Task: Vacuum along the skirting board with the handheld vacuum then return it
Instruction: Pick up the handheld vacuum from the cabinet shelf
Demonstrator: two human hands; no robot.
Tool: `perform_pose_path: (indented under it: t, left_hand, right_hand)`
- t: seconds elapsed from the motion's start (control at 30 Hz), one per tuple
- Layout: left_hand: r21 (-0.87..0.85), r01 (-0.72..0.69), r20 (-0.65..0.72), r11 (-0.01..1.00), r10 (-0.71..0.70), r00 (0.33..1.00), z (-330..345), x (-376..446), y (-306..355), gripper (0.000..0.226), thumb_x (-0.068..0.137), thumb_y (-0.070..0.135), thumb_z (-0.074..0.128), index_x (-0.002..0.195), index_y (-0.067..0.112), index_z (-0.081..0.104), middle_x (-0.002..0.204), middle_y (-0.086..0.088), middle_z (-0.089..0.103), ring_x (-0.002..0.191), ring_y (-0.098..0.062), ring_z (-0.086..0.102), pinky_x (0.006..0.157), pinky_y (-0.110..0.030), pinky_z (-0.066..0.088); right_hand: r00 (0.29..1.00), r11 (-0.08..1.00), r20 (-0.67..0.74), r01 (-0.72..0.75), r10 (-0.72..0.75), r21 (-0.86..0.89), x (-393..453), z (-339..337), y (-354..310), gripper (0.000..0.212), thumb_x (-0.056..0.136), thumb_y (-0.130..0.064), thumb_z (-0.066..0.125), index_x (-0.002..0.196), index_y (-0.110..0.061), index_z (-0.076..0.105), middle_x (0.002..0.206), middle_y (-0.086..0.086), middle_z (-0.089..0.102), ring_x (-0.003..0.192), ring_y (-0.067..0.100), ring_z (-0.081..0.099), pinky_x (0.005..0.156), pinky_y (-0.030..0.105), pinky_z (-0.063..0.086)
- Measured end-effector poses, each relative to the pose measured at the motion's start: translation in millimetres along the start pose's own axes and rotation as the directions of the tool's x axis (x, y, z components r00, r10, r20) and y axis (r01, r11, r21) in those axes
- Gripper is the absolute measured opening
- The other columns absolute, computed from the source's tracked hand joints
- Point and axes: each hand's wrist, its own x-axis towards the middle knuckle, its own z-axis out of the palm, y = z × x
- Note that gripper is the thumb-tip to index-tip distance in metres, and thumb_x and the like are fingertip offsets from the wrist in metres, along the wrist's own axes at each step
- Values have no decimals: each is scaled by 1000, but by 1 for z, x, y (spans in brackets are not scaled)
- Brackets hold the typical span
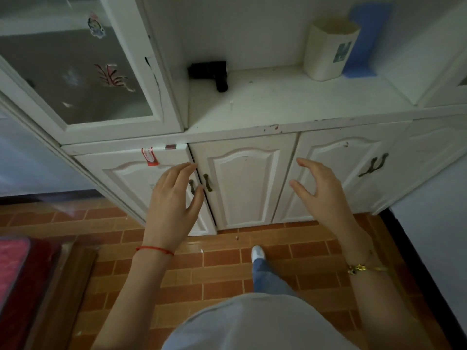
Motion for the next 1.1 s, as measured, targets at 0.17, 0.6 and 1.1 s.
perform_pose_path:
  t: [0.17, 0.6, 1.1]
  left_hand:
    - [5, -17, -39, 1000, 17, 999, 33, 80, -2, 42, 96, 21, 59, 137, 10, 55, 136, -8, 58, 130, -25, 49, 110, -43, 41]
    - [62, 76, -104, 995, -70, 992, 110, 254, -21, 39, 96, 19, 60, 133, 9, 56, 130, -8, 60, 119, -26, 55, 97, -36, 45]
    - [96, 278, 22, 956, -281, 959, 184, 303, -78, 39, 90, 27, 49, 125, 11, 57, 131, -12, 57, 121, -32, 47, 106, -44, 37]
  right_hand:
    - [999, 998, 5, 40, -40, 48, 84, 3, 21, 50, 90, -35, 58, 136, -19, 46, 136, 1, 52, 127, 16, 44, 103, 25, 32]
    - [995, 979, 21, 95, -101, 180, 312, 31, 29, 37, 90, -31, 60, 123, -14, 56, 120, 1, 59, 107, 15, 55, 94, 33, 46]
    - [958, 975, 283, -110, 52, 193, 453, 143, -9, 48, 89, -40, 60, 117, -1, 61, 105, 11, 66, 97, 23, 61, 76, 20, 37]
